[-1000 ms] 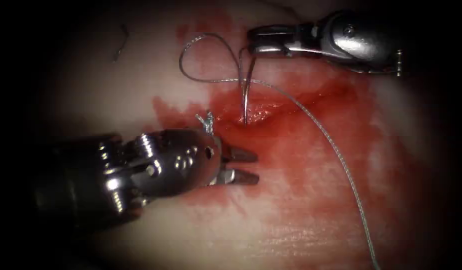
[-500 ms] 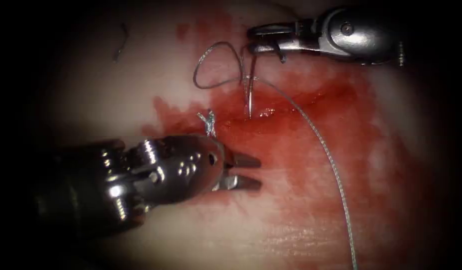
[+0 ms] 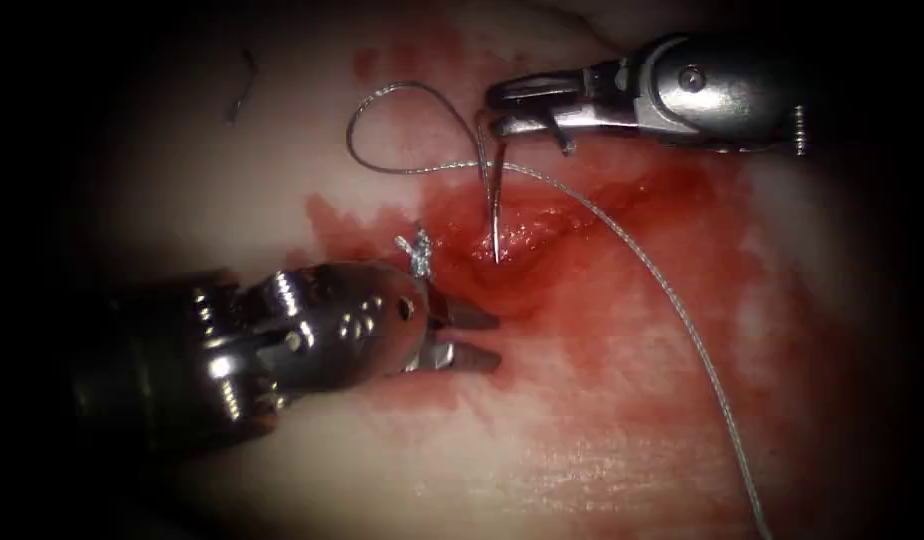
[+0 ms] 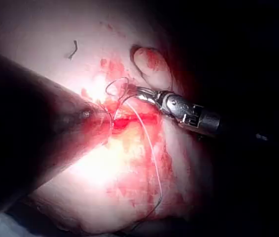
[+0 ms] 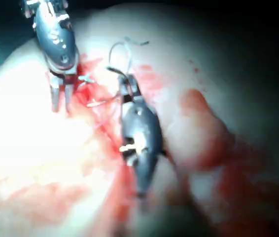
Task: Wound Closure
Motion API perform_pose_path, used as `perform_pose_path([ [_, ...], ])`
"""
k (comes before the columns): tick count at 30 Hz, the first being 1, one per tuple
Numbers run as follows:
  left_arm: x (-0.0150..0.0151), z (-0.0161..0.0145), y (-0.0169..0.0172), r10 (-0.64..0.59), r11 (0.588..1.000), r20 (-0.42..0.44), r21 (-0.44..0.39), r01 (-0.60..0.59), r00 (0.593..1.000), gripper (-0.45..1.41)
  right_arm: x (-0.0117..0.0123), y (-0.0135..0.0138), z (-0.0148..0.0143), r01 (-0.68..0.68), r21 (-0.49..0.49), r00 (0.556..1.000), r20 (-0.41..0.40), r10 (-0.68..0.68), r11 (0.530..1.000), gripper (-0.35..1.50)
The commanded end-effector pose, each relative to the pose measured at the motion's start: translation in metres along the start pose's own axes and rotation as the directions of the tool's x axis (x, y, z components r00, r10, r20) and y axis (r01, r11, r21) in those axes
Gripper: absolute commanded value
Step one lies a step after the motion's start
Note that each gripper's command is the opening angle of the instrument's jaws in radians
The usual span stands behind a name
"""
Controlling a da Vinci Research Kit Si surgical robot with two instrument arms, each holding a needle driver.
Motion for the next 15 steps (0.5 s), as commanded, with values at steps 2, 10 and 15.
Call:
perform_pose_path([
  [2, 0.0004, 0.0005, -0.0004, 0.002, 1.0, -0.002, 0.0, -0.002, 1.0, 0.15, -0.0001, 0.0002, 0.001, -0.01, 0.0, 1.0, -0.004, 0.01, 1.0, -0.35],
  [10, 0.0004, 0.0005, -0.0004, 0.003, 1.0, 0.0, -0.002, -0.003, 1.0, 0.14, 0.0, 0.0003, 0.0012, -0.096, 0.002, 0.995, 0.006, 0.096, 0.995, -0.35],
  [15, 0.0004, 0.0005, -0.0004, 0.003, 1.0, 0.0, -0.002, -0.003, 1.0, 0.14, -0.0001, 0.0002, 0.0012, -0.157, 0.01, 0.987, 0.026, 0.157, 0.988, -0.35],
])
